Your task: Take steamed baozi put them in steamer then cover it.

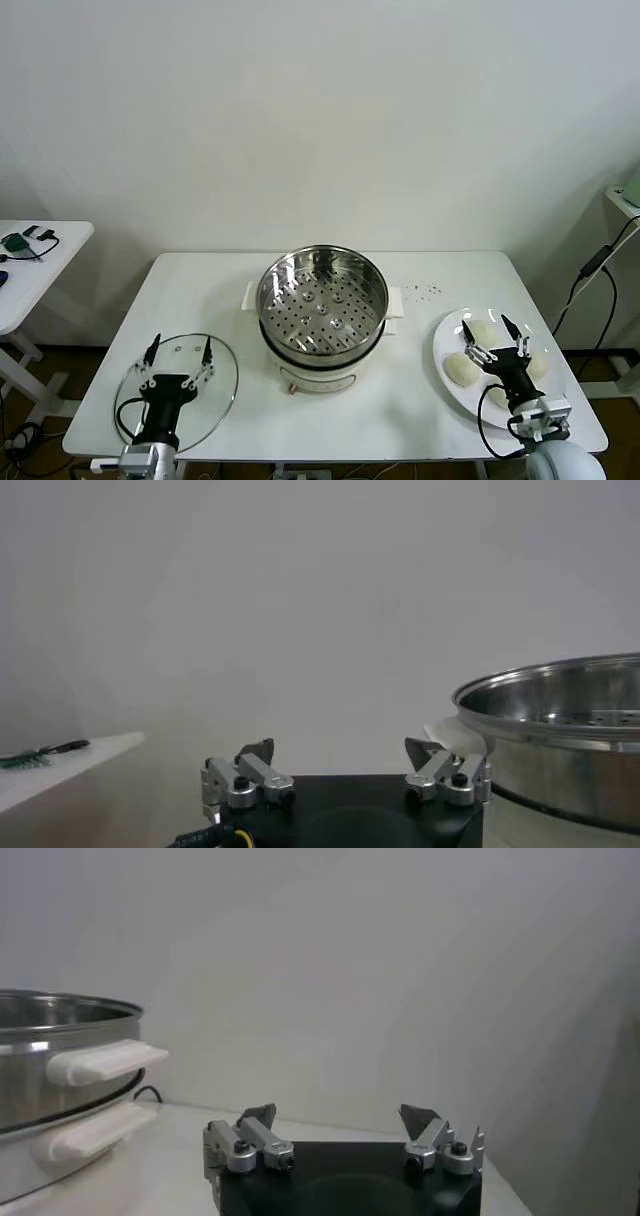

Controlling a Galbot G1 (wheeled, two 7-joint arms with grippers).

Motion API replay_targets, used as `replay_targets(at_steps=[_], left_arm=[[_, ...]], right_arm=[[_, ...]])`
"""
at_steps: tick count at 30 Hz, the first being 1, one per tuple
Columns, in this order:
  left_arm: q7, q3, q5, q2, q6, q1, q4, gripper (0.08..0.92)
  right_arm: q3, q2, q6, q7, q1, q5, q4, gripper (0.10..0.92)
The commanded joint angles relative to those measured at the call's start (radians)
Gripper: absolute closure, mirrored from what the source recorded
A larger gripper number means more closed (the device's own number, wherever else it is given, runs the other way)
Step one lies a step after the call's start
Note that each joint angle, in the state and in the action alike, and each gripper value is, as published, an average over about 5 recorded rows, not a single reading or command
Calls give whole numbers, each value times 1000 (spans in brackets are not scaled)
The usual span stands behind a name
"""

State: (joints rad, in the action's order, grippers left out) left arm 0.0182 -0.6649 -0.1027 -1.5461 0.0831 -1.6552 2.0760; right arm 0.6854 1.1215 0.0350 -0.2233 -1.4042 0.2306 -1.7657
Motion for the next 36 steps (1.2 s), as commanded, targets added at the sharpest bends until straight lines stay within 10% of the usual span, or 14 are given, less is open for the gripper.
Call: replay_targets(at_steps=[1,17,36], left_arm=[[-1,0,-8,2,1,3,-1,177],[-2,6,-30,16,-8,7,-2,177],[-3,-6,-30,23,-19,32,-25,177]], right_arm=[[11,-88,116,-83,40,-84,3,203],[-591,-778,96,-704,626,-223,381,203],[-1290,-573,103,-876,1276,-373,629,203]])
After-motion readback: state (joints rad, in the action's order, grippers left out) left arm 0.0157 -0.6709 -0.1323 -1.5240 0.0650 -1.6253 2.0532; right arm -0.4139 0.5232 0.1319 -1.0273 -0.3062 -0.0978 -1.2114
